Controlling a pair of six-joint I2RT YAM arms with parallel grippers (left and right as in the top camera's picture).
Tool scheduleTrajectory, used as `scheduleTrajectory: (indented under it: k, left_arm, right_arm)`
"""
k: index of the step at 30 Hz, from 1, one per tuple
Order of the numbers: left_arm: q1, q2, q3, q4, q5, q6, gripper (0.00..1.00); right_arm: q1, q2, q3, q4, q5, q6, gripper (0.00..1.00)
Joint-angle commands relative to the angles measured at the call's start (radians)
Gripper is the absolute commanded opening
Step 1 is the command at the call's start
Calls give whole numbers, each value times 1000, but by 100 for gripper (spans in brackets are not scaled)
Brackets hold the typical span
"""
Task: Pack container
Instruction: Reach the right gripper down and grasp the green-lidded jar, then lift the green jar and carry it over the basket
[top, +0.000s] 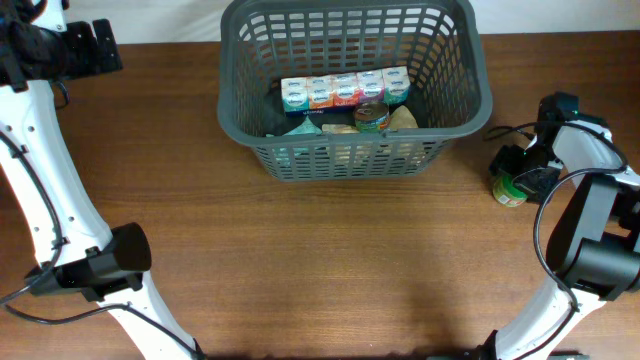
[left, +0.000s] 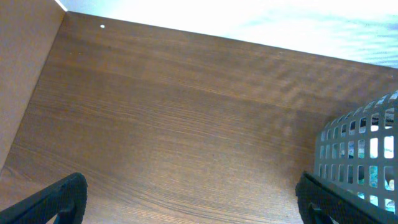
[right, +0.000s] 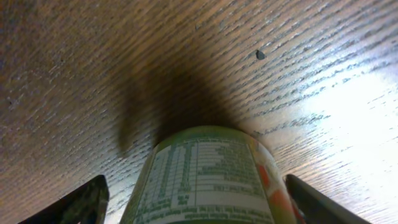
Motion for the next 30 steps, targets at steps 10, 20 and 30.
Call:
scheduleTrajectory:
  k: [10, 20, 30]
  left_arm:
    - [2, -2, -2, -1, -3, -13, 99]
    - [2, -2, -2, -2, -3, -14, 99]
    - [2, -2, -2, -1, -3, -13, 99]
  right_arm:
    - [5, -20, 31, -36, -11, 8, 54]
    - [5, -94, 221, -194, 45, -2, 50]
    - [16, -265, 862, -470, 33, -3, 43]
